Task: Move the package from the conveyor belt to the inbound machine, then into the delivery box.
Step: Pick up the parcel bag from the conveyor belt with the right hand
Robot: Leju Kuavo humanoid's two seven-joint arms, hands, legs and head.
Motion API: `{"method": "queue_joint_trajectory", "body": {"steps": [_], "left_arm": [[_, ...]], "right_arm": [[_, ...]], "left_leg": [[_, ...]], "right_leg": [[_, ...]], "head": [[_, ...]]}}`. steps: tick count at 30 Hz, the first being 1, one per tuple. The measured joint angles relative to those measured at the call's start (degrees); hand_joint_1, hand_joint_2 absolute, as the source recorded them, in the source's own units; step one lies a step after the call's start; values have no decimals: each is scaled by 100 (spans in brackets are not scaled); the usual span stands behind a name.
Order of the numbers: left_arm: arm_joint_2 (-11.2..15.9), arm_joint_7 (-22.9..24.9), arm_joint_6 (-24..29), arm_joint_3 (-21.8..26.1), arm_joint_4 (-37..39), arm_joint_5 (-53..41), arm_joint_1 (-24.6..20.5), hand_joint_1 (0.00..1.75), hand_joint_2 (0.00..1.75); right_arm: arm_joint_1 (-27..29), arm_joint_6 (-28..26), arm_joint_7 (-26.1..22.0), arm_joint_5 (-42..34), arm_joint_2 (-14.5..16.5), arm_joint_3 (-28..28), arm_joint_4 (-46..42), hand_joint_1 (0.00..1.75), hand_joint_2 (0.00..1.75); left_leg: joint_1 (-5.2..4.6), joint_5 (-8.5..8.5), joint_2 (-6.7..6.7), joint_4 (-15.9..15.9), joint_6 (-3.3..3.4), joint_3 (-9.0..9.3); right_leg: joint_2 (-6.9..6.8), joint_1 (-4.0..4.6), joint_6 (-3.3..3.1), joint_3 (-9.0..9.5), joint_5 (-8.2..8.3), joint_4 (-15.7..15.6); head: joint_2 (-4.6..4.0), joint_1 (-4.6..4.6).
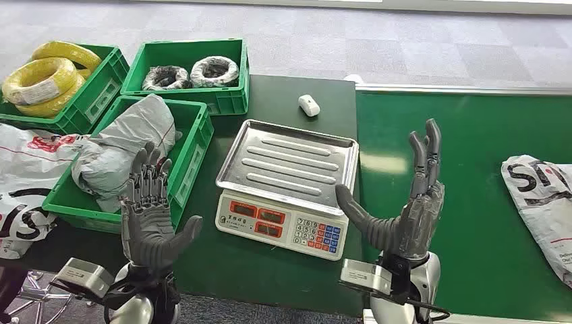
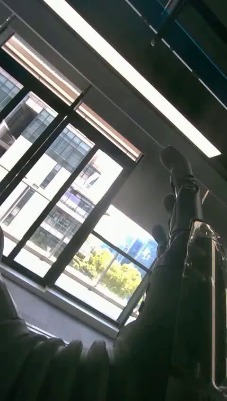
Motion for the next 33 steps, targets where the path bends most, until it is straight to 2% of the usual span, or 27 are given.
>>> {"method": "queue_joint_trajectory", "body": {"steps": [2, 4, 7, 10, 12, 15, 19, 24, 29, 33], "left_arm": [[0, 0, -25, 0, 0, -4, 20, 0, 175], [0, 0, -66, 0, -1, -9, 56, 0, 175], [0, 0, -94, 0, -2, 0, 88, 0, 175], [2, 0, -108, 2, -5, 13, 132, 0, 175], [19, 0, -74, 4, -15, 15, 185, 0, 175], [69, 0, 73, 7, -57, 11, 325, 0, 175], [138, 0, 180, 42, -124, 15, 500, 0, 175], [178, 0, 227, 58, -192, 9, 620, 0, 175], [192, 0, 235, 69, -213, -1, 654, 0, 175], [200, 0, 300, 74, -275, -30, 727, 0, 175]], "right_arm": [[-81, -25, 263, 345, -11, -38, 87, 0, 175], [-349, -13, 896, 1143, -64, -184, 351, 0, 175], [-1065, 66, 1795, 2195, -281, -624, 1148, 0, 175], [-1750, -57, 2211, 2648, -611, -1087, 2171, 0, 175], [-2410, -266, 2396, 2853, -983, -1325, 3205, 0, 175], [-3506, -405, 2865, 3190, -1779, -1721, 4956, 0, 175], [-4304, -150, 3380, 3447, -2441, -1904, 6168, 0, 175], [-4761, -9, 3590, 3488, -2925, -2011, 6932, 0, 175], [-4890, -6, 3708, 3519, -3110, -2031, 7273, 0, 175], [-4876, -43, 4219, 3512, -3256, -2094, 7444, 0, 175]], "left_leg": [[0, 0, 3, 0, 0, 1], [0, 1, 6, 0, 0, 5], [-1, 11, 2, 3, 7, 13], [-3, 17, -21, 10, 15, 12], [-10, 23, -31, 15, 24, 5], [-18, 41, -100, 24, 49, -24], [-19, 38, -118, 29, 51, -35], [-19, 32, -113, 28, 51, -43], [-18, 30, -102, 27, 51, -37], [-18, 30, -103, 28, 51, -33]], "right_leg": [[1, 0, 0, 1, 1, 0], [2, 0, 0, 4, 2, 0], [-4, -2, 3, 15, 7, -1], [-31, -3, 7, 26, 11, -1], [-42, -12, 12, 19, 19, -1], [-108, -20, 45, 19, 13, -1], [-127, -20, 49, 15, 9, -1], [-124, -20, 51, 9, 5, -2], [-113, -20, 51, 9, 5, -2], [-114, -20, 51, 10, 5, -2]], "head": [[0, -1], [0, -2], [0, -1], [0, 2], [0, -21], [0, -45], [0, -21], [0, -20], [0, -19], [0, -21]]}}
